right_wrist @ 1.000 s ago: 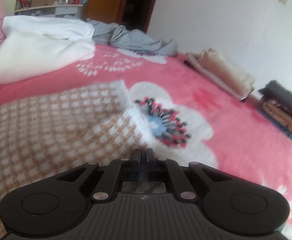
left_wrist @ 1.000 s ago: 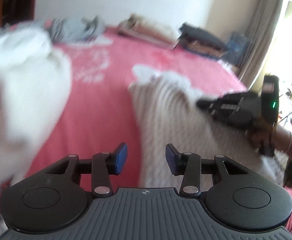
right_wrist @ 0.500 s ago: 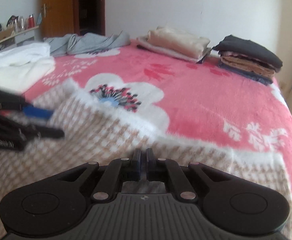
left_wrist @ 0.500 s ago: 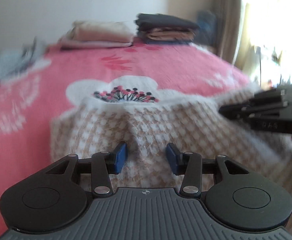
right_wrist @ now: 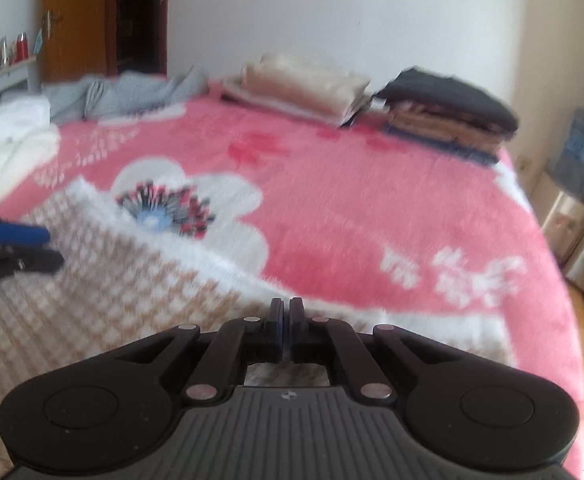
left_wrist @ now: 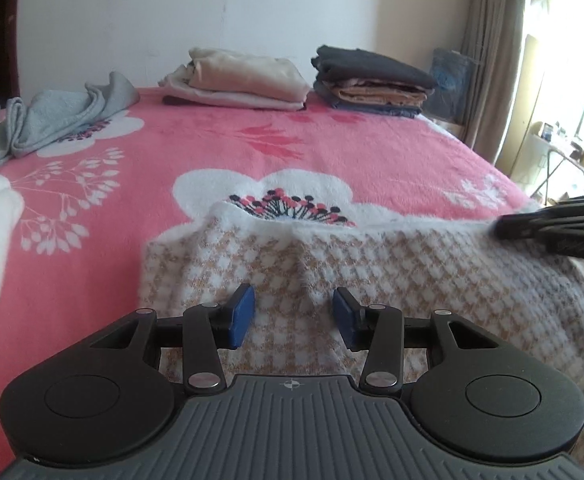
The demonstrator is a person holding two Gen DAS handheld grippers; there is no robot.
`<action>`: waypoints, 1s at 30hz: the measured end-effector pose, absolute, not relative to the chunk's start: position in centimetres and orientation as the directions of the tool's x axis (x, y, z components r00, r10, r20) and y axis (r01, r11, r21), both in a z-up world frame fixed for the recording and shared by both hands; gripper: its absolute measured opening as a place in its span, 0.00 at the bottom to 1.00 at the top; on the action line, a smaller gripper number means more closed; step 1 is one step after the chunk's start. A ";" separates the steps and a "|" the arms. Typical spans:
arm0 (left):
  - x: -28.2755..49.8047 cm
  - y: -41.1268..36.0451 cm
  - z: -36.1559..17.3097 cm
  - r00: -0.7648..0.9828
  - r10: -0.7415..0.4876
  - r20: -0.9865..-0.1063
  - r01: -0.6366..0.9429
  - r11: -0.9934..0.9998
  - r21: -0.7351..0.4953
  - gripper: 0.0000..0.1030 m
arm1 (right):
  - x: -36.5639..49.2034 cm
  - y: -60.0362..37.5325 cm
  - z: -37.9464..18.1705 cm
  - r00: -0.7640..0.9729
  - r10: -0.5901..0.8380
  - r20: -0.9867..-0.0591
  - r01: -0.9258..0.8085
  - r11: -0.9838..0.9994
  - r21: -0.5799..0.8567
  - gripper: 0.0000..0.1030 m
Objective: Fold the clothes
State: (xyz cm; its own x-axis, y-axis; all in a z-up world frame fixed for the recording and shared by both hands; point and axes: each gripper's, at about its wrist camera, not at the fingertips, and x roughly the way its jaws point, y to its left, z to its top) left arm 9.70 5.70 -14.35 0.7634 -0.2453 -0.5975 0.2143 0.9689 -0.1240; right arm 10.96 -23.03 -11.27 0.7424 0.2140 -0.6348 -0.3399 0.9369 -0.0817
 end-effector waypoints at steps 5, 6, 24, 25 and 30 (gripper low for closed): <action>9.6 6.1 -14.9 0.766 -0.237 -0.597 0.204 0.971 -0.124 0.43 | 9.0 -26.8 -10.6 0.737 0.052 -0.674 -0.212 0.965 -0.157 0.01; 9.5 6.0 -15.1 0.771 -0.235 -0.592 0.209 0.971 -0.114 0.43 | 9.6 -27.6 -12.0 0.723 0.011 -0.691 -0.186 0.966 -0.180 0.01; 5.0 -0.3 -13.5 0.707 -0.411 -0.575 0.456 0.887 -0.073 0.42 | 6.1 -20.4 -11.9 0.637 0.253 -0.728 -0.439 0.895 -0.074 0.00; 5.0 -0.7 -14.0 0.703 -0.397 -0.590 0.459 0.887 -0.051 0.43 | 5.9 -20.1 -12.4 0.653 0.252 -0.714 -0.452 0.886 -0.100 0.00; 5.7 -1.0 -14.9 0.671 -0.382 -0.635 0.451 0.890 -0.058 0.43 | 5.4 -19.0 -9.0 0.657 0.287 -0.697 -0.452 0.890 -0.059 0.01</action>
State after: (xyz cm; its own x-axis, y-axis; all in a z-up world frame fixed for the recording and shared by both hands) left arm 5.72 -0.99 -14.87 0.6712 -0.3818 -0.6354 0.4513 0.8905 -0.0583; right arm 5.39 -18.96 -9.04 0.6568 0.2867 -0.6975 -0.4516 0.8902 -0.0593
